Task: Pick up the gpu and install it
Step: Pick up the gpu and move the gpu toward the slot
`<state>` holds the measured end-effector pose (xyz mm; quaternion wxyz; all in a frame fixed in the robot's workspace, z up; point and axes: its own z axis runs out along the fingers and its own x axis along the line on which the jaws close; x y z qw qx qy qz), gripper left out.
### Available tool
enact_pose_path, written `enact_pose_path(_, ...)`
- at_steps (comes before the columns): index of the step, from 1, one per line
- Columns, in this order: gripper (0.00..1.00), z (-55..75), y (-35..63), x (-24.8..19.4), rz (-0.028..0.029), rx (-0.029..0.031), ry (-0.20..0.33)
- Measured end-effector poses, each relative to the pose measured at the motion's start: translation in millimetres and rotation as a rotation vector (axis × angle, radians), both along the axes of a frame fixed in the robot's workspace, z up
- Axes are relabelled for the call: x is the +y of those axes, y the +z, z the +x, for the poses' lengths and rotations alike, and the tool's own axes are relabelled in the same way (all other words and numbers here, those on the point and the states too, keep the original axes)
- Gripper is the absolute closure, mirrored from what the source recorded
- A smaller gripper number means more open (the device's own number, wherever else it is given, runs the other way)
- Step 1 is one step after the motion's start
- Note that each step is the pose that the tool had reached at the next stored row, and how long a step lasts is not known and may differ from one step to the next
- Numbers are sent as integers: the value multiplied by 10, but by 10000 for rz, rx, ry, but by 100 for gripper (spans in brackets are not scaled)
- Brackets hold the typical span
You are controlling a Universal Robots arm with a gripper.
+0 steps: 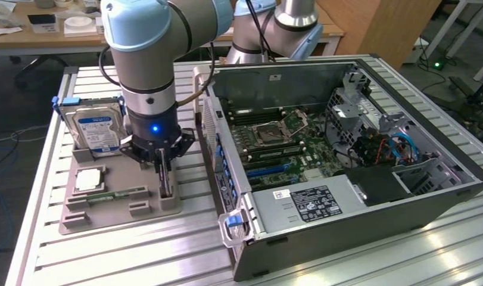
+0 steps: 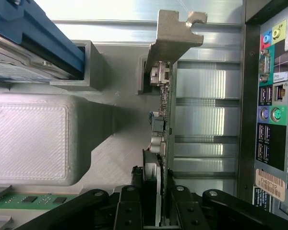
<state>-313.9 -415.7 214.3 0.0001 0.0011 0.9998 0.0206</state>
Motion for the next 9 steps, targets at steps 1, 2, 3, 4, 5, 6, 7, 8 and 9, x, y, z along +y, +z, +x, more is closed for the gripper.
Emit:
enact_pose_path(1, 73, 0, 0, 0, 1, 0, 0)
enact_pose_path(2, 73, 0, 0, 0, 0, 0, 0)
enact_pose_path(3, 73, 0, 0, 0, 0, 0, 0)
enact_pose_path(4, 73, 0, 0, 0, 0, 0, 0)
enact_pose_path(5, 73, 0, 0, 0, 0, 0, 0)
enact_pose_path(6, 73, 0, 0, 0, 0, 0, 0)
enact_pose_path(7, 73, 0, 0, 0, 0, 0, 0)
enact_pose_path(8, 73, 0, 0, 0, 0, 0, 0)
enact_pose_path(9, 73, 0, 1, 0, 1, -2, 0)
